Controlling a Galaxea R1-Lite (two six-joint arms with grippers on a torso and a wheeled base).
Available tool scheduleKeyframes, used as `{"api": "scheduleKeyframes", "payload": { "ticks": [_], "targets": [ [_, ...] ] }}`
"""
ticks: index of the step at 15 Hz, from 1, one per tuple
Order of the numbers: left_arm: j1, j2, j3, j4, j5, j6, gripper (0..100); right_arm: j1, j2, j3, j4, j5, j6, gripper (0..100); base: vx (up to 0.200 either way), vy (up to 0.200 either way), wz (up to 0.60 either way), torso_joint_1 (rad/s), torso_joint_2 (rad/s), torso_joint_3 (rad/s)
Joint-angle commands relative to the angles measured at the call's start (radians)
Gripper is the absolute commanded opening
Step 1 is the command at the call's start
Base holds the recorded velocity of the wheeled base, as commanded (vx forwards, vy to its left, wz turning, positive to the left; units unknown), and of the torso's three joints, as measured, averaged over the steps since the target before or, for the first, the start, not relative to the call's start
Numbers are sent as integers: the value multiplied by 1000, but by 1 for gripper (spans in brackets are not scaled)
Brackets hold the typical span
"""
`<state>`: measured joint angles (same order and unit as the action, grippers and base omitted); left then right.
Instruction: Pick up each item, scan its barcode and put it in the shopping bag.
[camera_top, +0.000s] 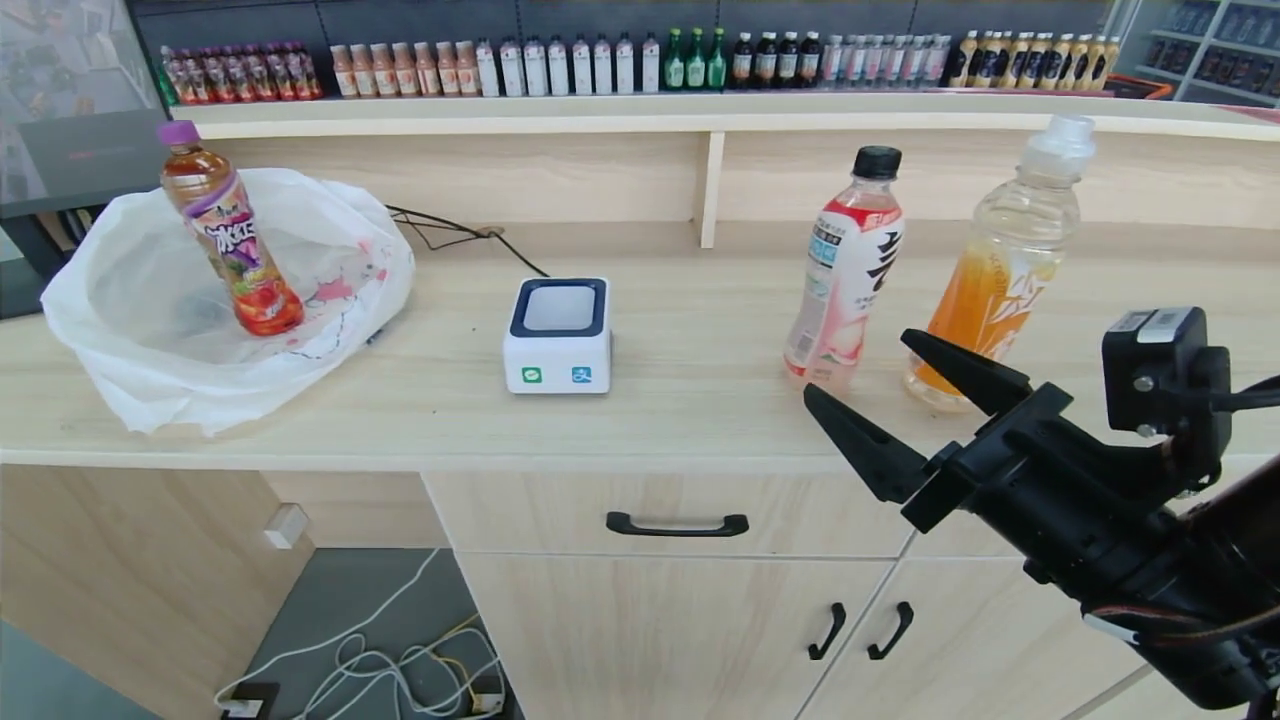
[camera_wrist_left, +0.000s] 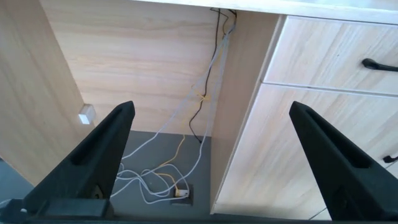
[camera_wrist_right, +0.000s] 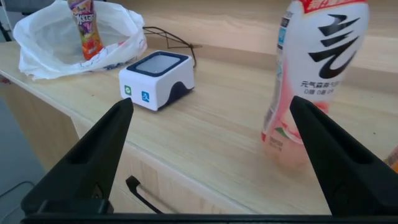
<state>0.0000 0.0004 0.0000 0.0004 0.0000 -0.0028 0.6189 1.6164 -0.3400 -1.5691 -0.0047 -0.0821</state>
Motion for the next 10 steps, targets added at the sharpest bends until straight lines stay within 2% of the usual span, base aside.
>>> {"api": "scheduleKeyframes", "payload": {
  "ticks": [1, 10],
  "targets": [
    [0, 0, 0, 0, 0, 0, 100, -4, -12, 6, -2, 0, -1, 100, 0, 0, 0, 0, 0, 0],
    [0, 0, 0, 0, 0, 3, 100, -7, 2, -17, -2, 0, -2, 100, 0, 0, 0, 0, 0, 0]
  ]
}}
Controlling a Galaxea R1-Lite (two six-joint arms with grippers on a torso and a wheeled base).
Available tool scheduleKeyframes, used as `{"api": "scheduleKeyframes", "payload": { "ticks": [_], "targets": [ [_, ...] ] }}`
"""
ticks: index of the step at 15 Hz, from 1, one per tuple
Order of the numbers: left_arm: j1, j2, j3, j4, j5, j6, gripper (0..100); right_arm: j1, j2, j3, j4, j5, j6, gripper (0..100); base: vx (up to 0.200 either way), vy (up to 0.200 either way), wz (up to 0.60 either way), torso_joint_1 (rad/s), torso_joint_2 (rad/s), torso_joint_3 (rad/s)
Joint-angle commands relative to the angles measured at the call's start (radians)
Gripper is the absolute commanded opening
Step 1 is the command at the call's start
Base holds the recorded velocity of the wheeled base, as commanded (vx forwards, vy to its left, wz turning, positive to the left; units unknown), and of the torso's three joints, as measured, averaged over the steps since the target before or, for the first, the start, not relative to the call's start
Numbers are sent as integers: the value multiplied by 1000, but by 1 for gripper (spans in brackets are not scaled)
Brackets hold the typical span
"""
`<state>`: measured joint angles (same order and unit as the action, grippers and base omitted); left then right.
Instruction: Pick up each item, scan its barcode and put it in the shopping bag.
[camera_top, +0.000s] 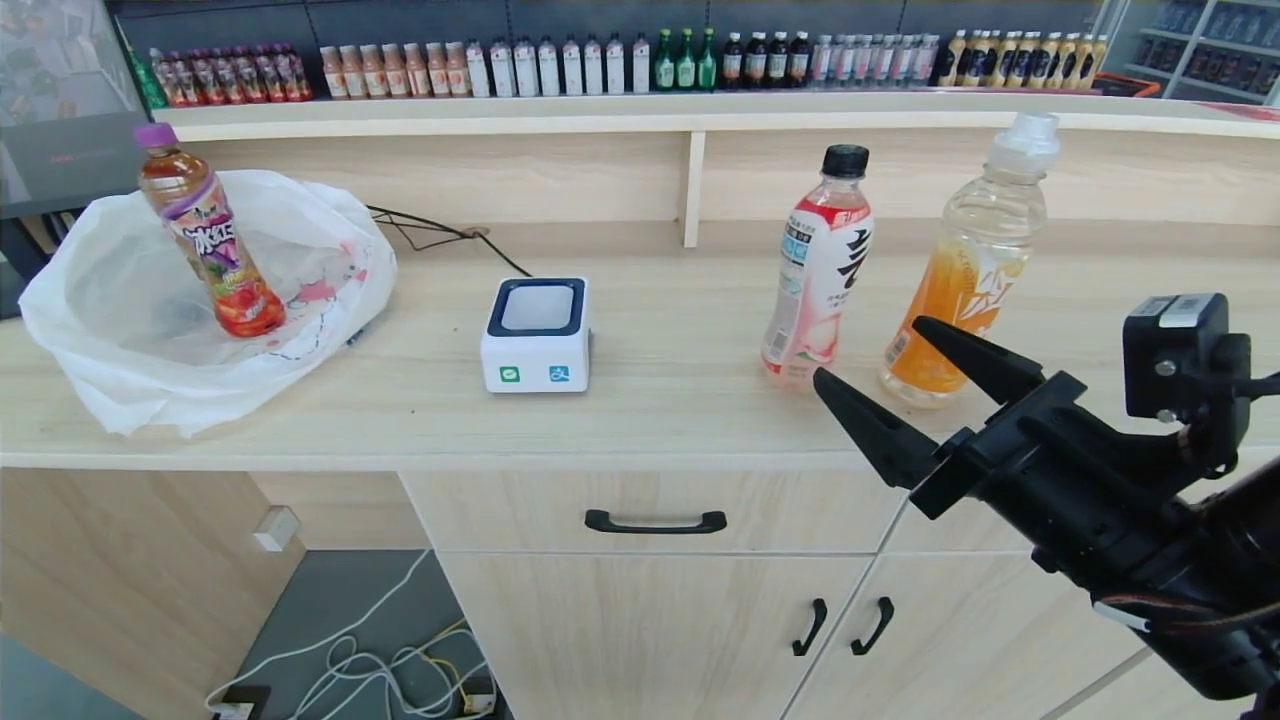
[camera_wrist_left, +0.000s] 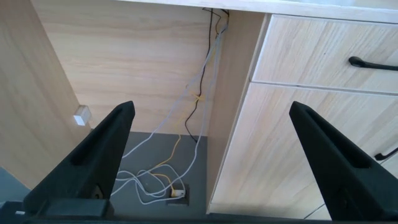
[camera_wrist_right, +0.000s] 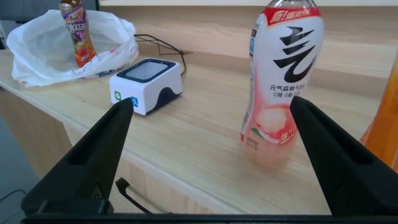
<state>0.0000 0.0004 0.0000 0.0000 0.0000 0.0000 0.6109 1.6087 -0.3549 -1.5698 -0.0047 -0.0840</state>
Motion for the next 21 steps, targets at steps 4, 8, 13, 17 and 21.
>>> {"api": "scheduleKeyframes", "payload": {
  "ticks": [4, 8, 13, 17, 21],
  "targets": [
    [-2, 0, 0, 0, 0, 2, 100, 0, 50, -39, -1, -18, -11, 100, 0, 0, 0, 0, 0, 0],
    [0, 0, 0, 0, 0, 2, 100, -6, 94, -67, -1, -83, -22, 100, 0, 0, 0, 0, 0, 0],
    [-2, 0, 0, 0, 0, 2, 100, -16, 140, -116, -1, -84, -43, 100, 0, 0, 0, 0, 0, 0],
    [-2, 0, 0, -2, 0, -2, 100, -37, 163, -151, -1, -86, -43, 100, 0, 0, 0, 0, 0, 0],
    [-2, 0, 0, 0, 0, -2, 100, -59, 200, -190, -1, -93, -43, 100, 0, 0, 0, 0, 0, 0]
  ]
}}
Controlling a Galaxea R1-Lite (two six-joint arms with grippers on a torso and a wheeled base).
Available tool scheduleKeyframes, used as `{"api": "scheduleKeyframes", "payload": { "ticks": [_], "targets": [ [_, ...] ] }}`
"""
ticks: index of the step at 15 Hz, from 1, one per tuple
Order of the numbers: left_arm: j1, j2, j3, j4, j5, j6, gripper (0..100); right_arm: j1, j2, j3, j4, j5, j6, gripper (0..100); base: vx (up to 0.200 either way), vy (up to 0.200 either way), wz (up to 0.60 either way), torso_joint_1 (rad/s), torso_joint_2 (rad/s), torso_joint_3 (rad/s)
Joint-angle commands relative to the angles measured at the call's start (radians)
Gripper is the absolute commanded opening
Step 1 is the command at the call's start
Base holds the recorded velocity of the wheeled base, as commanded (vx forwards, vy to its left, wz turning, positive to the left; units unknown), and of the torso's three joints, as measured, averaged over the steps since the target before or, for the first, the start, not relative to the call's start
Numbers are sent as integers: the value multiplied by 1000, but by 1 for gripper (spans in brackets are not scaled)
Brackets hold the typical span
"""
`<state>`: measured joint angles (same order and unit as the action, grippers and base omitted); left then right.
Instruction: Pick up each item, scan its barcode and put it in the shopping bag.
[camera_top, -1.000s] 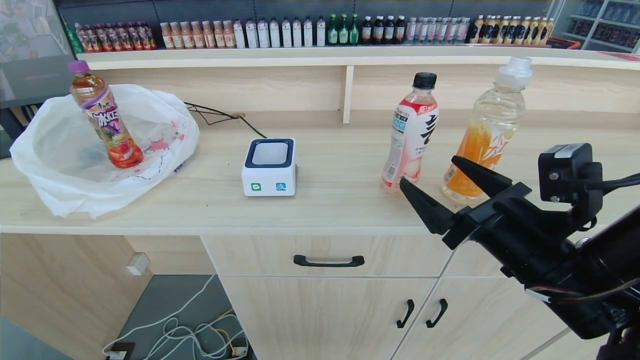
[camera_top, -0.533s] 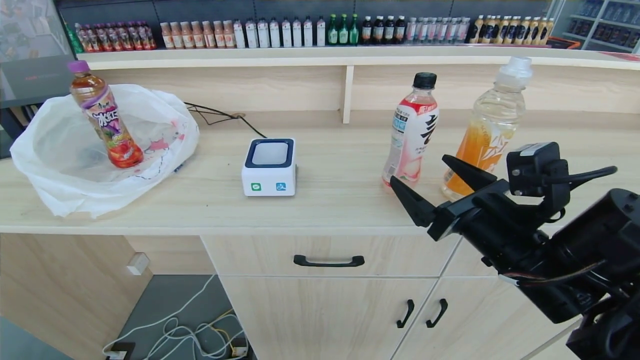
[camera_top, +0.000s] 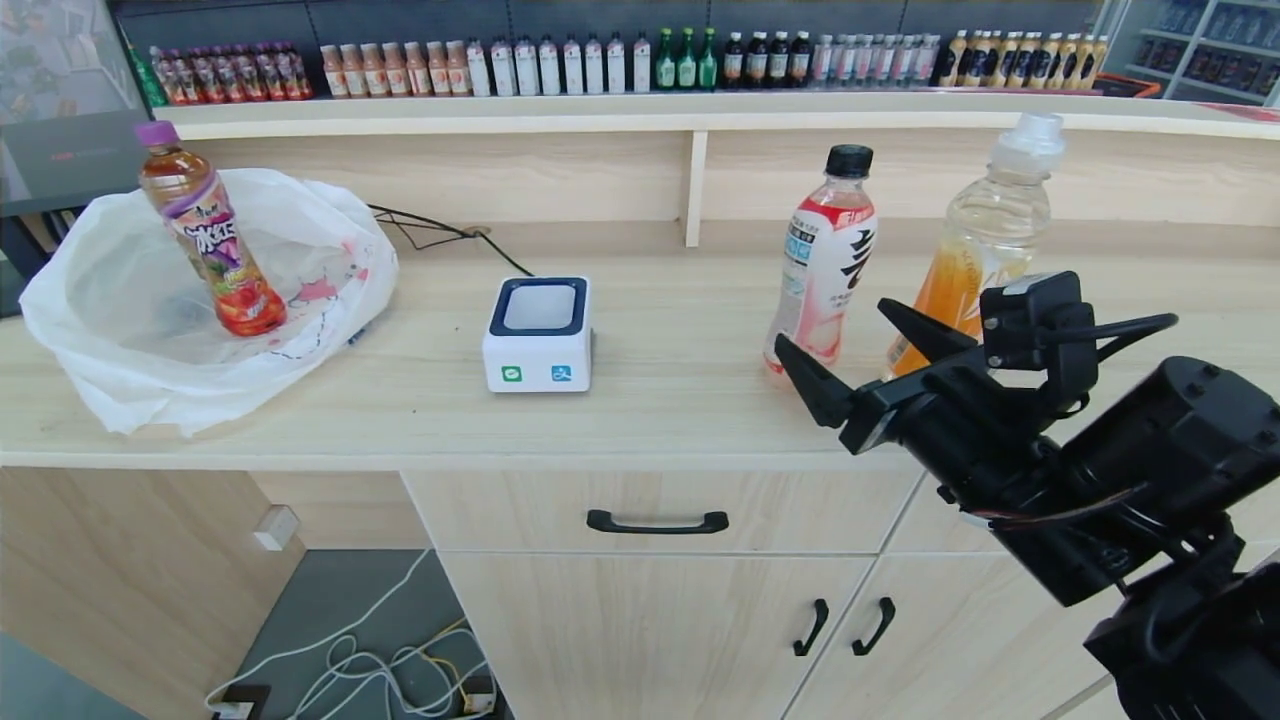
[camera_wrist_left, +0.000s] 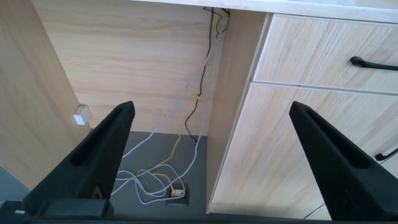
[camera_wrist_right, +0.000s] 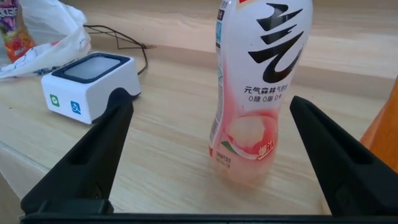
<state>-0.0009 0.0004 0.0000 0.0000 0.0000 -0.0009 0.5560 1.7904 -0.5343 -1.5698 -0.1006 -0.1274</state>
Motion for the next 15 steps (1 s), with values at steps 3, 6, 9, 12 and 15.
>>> {"api": "scheduleKeyframes", "payload": {
  "ticks": [3, 6, 9, 12, 15],
  "targets": [
    [-1, 0, 0, 0, 0, 1, 100, -7, 21, 0, -1, -44, 6, 100, 0, 0, 0, 0, 0, 0],
    [-1, 0, 0, 0, 0, -1, 100, -13, 26, -32, -1, -40, 9, 100, 0, 0, 0, 0, 0, 0],
    [-1, 0, 0, 0, 0, -1, 100, -31, 41, -69, 11, -40, 9, 100, 0, 0, 0, 0, 0, 0],
    [1, 0, 0, 0, 0, -1, 100, -53, 49, -108, 63, -37, 19, 100, 0, 0, 0, 0, 0, 0],
    [1, 0, 0, 0, 0, -1, 100, -65, 64, -113, 76, -37, 31, 100, 0, 0, 0, 0, 0, 0]
  ]
}}
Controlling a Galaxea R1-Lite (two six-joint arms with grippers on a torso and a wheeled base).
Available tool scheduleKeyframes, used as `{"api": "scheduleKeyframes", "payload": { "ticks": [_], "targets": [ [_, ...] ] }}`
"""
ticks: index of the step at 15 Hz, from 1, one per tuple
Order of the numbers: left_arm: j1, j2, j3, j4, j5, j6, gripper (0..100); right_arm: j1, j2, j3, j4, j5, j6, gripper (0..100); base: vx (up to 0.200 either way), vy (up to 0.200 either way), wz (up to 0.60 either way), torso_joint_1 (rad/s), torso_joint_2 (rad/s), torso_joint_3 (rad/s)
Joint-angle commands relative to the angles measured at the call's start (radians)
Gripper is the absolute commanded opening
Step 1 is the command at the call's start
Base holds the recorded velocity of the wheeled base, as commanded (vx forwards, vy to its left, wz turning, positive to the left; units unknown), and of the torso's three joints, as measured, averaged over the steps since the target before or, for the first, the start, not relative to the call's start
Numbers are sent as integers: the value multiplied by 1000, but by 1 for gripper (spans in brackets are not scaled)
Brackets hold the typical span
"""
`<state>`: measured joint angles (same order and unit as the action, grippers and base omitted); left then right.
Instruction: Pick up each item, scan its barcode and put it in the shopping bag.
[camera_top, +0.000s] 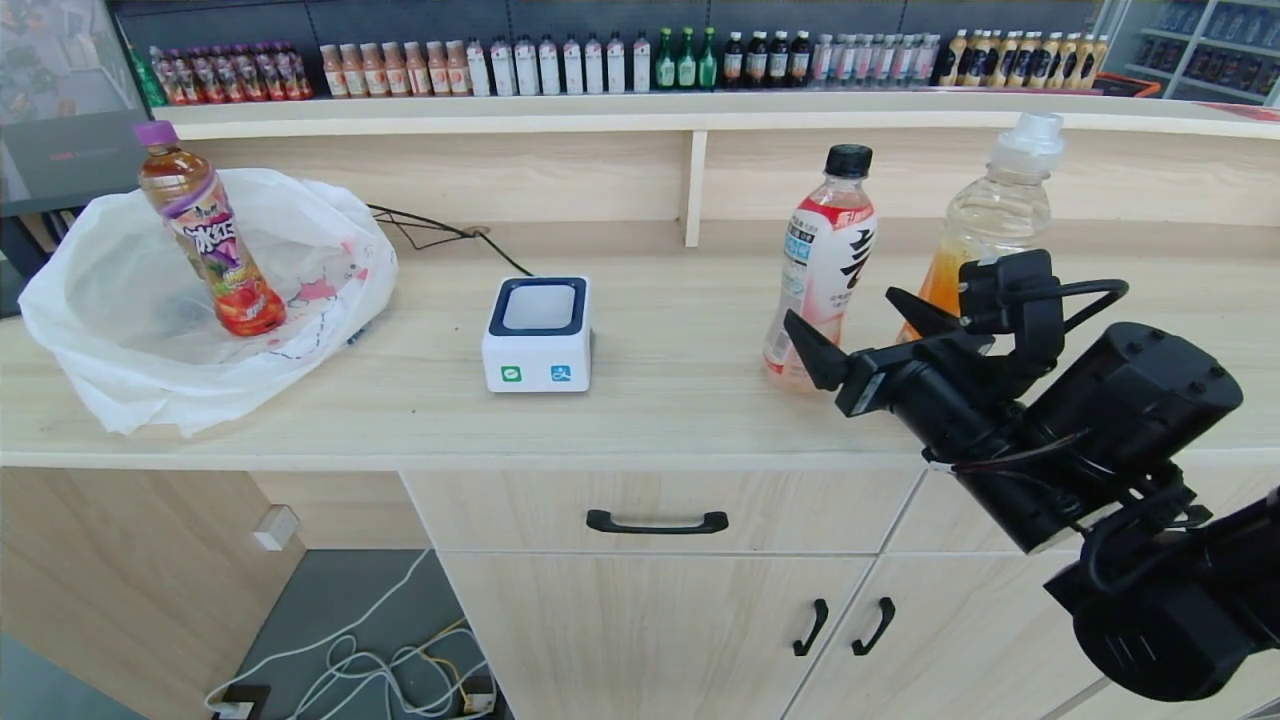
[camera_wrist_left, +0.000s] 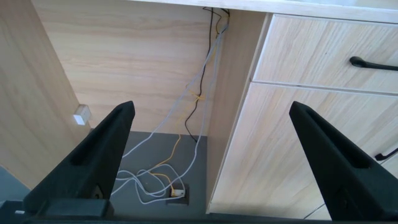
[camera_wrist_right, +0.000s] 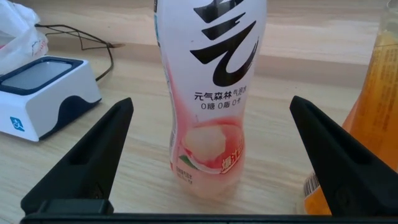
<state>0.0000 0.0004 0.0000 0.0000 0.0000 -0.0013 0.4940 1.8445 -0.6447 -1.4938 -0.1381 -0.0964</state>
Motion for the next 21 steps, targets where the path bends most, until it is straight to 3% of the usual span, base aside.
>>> {"api": "scheduleKeyframes", "payload": {
  "ticks": [1, 9, 21],
  "targets": [
    [0, 0, 0, 0, 0, 0, 100, -6, 18, -16, 1, 0, 1, 100, 0, 0, 0, 0, 0, 0],
    [0, 0, 0, 0, 0, 0, 100, -19, 52, -181, 141, 5, 3, 100, 0, 0, 0, 0, 0, 0],
    [0, 0, 0, 0, 0, -2, 100, -46, 151, -286, 144, 37, 0, 100, 0, 0, 0, 0, 0, 0]
  ]
}}
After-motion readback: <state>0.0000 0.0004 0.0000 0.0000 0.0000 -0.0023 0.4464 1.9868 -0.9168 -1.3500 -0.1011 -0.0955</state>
